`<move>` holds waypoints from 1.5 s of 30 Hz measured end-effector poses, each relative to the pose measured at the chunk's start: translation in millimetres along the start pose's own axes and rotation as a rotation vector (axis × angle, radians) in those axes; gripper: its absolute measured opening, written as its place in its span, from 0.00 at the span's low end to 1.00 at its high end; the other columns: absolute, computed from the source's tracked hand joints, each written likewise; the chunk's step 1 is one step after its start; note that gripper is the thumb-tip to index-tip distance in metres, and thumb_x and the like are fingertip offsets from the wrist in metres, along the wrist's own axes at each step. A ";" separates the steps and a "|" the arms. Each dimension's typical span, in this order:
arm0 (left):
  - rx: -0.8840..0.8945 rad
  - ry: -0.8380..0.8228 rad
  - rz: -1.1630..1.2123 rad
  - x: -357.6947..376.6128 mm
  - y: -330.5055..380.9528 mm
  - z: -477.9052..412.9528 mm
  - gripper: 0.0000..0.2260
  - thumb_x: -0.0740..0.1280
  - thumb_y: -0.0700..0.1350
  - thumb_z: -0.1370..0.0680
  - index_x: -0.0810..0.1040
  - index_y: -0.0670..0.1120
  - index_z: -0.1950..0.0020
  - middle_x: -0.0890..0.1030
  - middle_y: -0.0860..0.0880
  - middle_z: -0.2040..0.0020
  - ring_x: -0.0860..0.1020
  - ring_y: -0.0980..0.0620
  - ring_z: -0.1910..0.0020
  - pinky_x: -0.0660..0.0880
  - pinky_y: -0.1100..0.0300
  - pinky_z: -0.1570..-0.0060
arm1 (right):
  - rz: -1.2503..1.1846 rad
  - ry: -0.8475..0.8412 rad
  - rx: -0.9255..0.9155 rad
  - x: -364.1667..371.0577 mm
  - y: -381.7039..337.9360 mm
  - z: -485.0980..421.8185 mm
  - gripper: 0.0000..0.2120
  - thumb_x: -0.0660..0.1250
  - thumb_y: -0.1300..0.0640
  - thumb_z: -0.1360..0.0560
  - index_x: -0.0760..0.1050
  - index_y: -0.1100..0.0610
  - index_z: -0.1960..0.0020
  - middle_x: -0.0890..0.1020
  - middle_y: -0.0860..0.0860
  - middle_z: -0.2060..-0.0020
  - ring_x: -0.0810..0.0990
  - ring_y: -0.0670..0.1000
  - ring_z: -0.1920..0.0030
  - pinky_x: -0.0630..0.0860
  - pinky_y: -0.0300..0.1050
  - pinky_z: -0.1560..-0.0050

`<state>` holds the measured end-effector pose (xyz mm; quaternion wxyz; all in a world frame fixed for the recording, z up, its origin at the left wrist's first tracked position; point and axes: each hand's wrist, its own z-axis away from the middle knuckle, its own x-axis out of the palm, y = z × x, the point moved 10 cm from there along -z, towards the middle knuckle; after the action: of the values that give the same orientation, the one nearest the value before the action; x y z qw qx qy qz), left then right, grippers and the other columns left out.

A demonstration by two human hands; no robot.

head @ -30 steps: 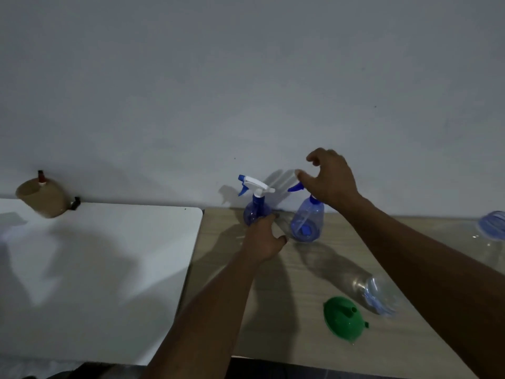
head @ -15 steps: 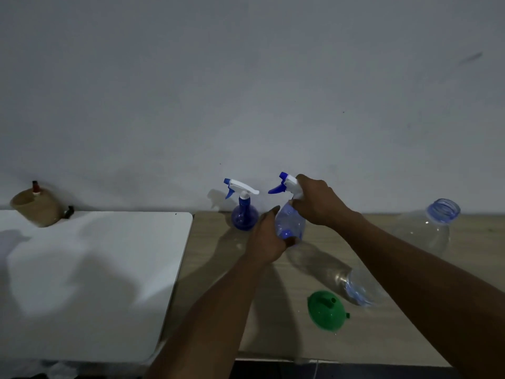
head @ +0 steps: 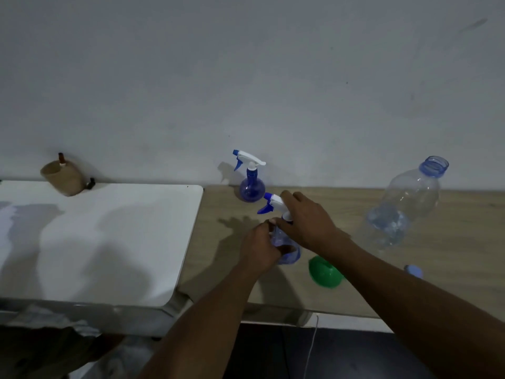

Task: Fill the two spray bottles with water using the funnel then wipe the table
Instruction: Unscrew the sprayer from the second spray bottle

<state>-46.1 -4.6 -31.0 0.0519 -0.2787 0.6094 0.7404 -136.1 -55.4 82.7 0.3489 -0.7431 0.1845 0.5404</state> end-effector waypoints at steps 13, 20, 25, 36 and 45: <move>-0.022 -0.067 -0.080 1.6 -9.9 8.1 0.28 0.78 0.59 0.34 0.78 0.52 0.38 0.84 0.51 0.47 0.82 0.51 0.48 0.78 0.49 0.44 | 0.033 -0.010 -0.081 13.1 5.5 8.4 0.26 0.70 0.43 0.28 0.69 0.54 0.36 0.75 0.52 0.52 0.72 0.56 0.54 0.71 0.51 0.56; -0.027 -0.056 -0.088 0.1 -7.8 9.2 0.30 0.79 0.60 0.35 0.78 0.53 0.37 0.84 0.53 0.48 0.82 0.52 0.49 0.79 0.48 0.45 | -0.035 -0.060 -0.069 16.1 7.5 9.9 0.27 0.68 0.49 0.28 0.66 0.52 0.32 0.73 0.52 0.45 0.71 0.55 0.47 0.70 0.53 0.47; 0.017 -0.030 -0.092 2.4 -3.1 11.9 0.23 0.76 0.59 0.35 0.80 0.51 0.44 0.85 0.51 0.51 0.83 0.50 0.51 0.79 0.47 0.46 | -0.002 -0.060 -0.018 16.6 12.2 10.1 0.24 0.68 0.49 0.25 0.65 0.51 0.32 0.76 0.52 0.44 0.74 0.56 0.46 0.69 0.54 0.44; 0.033 -0.026 -0.113 2.9 -1.6 12.0 0.29 0.80 0.57 0.33 0.78 0.49 0.36 0.84 0.50 0.45 0.82 0.50 0.46 0.78 0.48 0.43 | -0.151 -0.112 -0.040 15.2 13.3 11.1 0.30 0.70 0.54 0.28 0.63 0.49 0.29 0.74 0.51 0.41 0.71 0.55 0.42 0.67 0.55 0.41; 0.018 -0.021 -0.119 5.7 -0.6 12.0 0.26 0.80 0.54 0.33 0.79 0.49 0.39 0.85 0.50 0.47 0.82 0.49 0.48 0.79 0.48 0.45 | -0.146 -0.132 -0.040 13.9 16.3 11.1 0.30 0.69 0.55 0.28 0.62 0.49 0.28 0.74 0.50 0.42 0.71 0.55 0.43 0.65 0.54 0.41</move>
<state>-54.8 5.3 -32.9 0.1047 -0.3061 0.5979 0.7334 -149.4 -57.2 62.7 0.3839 -0.7241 0.0959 0.5649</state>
